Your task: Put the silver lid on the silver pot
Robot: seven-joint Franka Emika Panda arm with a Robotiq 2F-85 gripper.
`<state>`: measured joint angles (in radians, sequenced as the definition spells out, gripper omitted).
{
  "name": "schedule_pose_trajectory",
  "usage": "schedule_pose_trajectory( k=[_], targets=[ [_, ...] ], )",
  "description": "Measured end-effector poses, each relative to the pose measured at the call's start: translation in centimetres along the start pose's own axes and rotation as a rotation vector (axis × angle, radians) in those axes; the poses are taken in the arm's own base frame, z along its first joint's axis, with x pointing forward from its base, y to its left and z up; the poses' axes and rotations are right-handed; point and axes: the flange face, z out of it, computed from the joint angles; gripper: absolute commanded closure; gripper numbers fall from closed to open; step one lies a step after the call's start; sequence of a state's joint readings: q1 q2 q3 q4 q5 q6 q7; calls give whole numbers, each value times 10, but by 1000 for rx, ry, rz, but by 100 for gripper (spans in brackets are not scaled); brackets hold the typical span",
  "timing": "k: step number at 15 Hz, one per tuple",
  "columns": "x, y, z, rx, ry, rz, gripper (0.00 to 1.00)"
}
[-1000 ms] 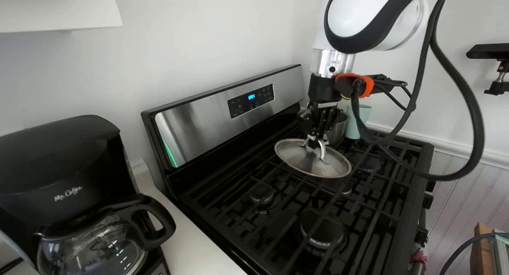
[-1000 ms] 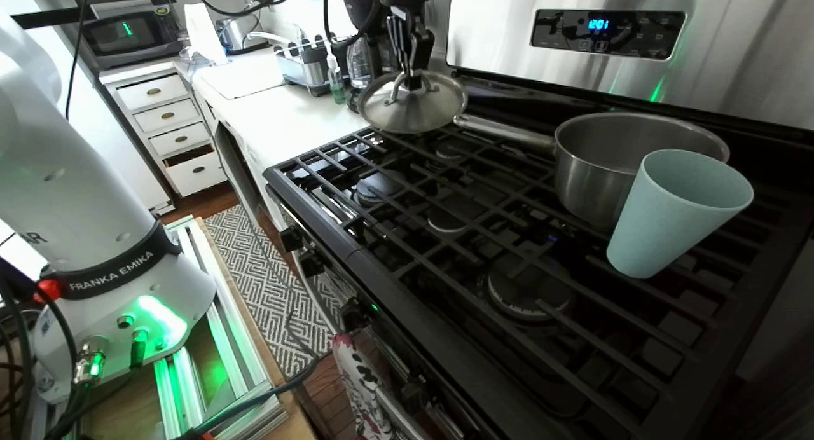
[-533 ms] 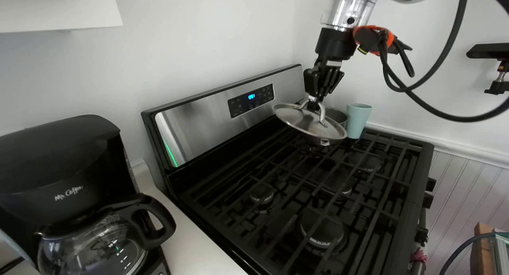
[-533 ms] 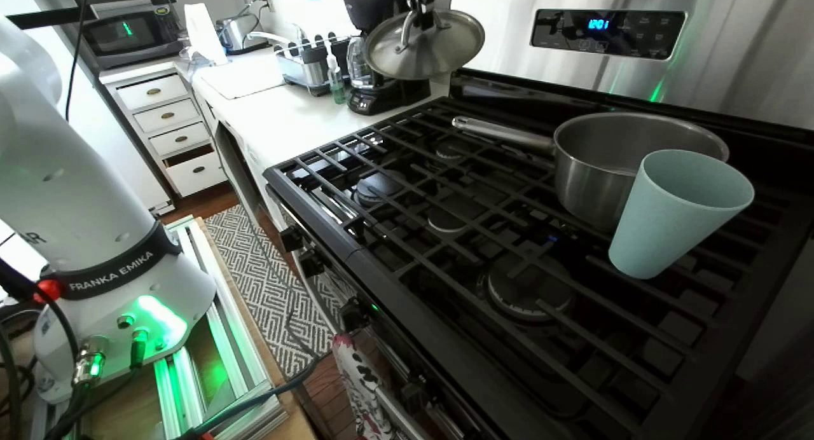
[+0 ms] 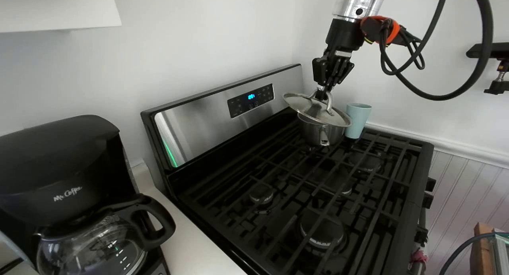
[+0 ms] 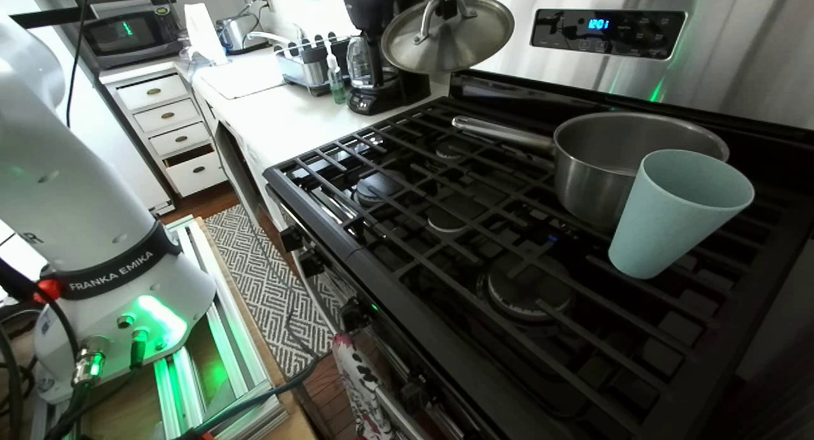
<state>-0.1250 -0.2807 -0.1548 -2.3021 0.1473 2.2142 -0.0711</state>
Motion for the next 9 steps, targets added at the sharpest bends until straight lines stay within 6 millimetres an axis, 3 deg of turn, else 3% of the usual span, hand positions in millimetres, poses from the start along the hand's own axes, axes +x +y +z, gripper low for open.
schedule_pose_trajectory(
  k=[3, 9],
  targets=[
    [9, 14, 1, -7, 14, 59, 96],
    [66, 84, 9, -96, 25, 250, 96]
  ],
)
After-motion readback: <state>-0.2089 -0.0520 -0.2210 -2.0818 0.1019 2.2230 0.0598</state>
